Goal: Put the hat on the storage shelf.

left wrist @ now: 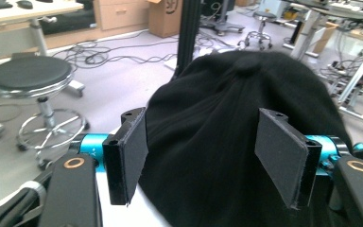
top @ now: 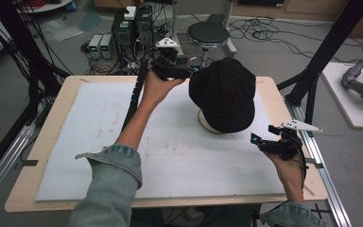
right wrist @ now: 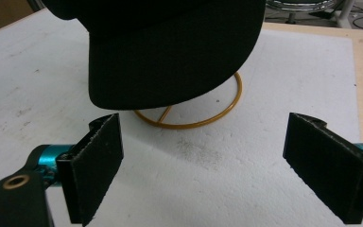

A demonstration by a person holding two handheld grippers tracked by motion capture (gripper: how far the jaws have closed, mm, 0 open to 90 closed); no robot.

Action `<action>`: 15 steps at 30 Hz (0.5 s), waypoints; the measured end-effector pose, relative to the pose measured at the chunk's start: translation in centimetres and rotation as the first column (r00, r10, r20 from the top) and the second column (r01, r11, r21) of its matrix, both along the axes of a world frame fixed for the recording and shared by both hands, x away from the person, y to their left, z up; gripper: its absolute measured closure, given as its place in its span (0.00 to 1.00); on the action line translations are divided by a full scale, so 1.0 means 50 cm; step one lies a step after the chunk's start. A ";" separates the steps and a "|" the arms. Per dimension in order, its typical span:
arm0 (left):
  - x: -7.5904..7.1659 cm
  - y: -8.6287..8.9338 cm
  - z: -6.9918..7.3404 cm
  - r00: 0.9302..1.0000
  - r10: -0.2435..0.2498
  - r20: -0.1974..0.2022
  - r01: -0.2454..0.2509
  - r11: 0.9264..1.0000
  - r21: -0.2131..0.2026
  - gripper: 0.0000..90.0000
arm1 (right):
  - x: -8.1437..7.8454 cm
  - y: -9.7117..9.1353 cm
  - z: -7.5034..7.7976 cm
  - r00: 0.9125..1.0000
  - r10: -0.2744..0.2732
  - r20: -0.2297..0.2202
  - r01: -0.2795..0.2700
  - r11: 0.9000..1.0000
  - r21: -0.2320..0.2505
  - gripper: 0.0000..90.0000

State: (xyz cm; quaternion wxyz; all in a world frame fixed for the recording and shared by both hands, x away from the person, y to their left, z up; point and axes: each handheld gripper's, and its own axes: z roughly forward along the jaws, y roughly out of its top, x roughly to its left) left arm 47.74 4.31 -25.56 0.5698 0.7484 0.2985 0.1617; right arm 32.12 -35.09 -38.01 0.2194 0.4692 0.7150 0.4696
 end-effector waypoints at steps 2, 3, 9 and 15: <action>-0.005 0.024 -0.004 1.000 0.016 -0.001 -0.016 1.000 0.002 0.39 | 0.004 0.003 0.000 1.000 0.005 0.004 -0.005 1.000 -0.004 0.14; -0.007 0.034 -0.005 1.000 0.022 -0.001 -0.022 1.000 0.002 0.39 | 0.004 0.003 0.000 1.000 0.005 0.004 -0.005 1.000 -0.004 0.14; -0.026 0.104 -0.019 0.997 0.073 -0.004 -0.073 0.997 -0.004 0.37 | 0.009 0.007 0.000 1.000 0.004 -0.001 -0.004 1.000 0.001 0.14; -0.055 0.166 -0.036 0.994 0.110 -0.004 -0.110 0.994 0.002 0.36 | 0.011 0.009 -0.002 1.000 0.006 -0.003 -0.006 1.000 0.002 0.14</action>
